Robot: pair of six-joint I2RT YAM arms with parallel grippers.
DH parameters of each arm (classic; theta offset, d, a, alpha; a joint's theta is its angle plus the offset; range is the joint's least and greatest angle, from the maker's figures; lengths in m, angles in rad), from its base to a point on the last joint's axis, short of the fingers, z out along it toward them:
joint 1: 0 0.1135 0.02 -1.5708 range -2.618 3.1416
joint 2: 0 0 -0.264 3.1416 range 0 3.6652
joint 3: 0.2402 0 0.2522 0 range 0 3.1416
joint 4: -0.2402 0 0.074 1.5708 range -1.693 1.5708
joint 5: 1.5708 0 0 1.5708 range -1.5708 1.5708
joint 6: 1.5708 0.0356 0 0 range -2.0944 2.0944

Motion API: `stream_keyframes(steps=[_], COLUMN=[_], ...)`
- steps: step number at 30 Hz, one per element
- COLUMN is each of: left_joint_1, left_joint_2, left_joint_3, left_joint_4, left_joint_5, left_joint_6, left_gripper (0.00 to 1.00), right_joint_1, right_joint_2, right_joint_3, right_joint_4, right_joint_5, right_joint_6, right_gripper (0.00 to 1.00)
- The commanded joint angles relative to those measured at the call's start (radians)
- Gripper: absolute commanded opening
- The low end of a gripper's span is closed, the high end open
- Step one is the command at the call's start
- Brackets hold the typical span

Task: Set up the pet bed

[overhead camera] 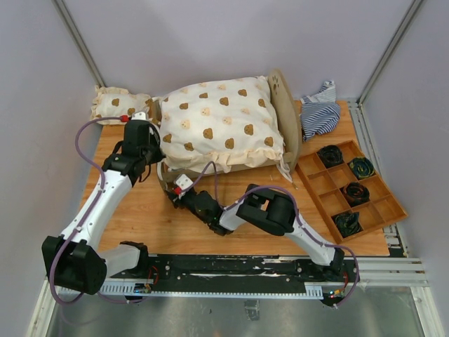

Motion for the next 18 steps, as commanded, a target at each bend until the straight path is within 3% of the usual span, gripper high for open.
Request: stream_keyframes(steps=[1,10,18], left_joint_1=[0.012,0.014,0.019], left_joint_2=[-0.001,0.002,0.014], left_joint_3=[0.022,0.021,0.036], left_joint_4=[0.019,0.019,0.013], left_joint_5=[0.009,0.002,-0.009], left_joint_6=[-0.008,-0.004,0.017], left_gripper=[0.0,0.0,0.0], right_joint_1=[-0.039,-0.059,-0.061], right_joint_2=[0.046,0.07,-0.001], right_joint_3=[0.081,0.083,-0.094], right_joint_4=[-0.005,0.049,0.181], right_joint_5=[0.073,0.027,0.005], right_joint_6=[-0.015,0.004,0.033], right_gripper=[0.48,0.4,0.45])
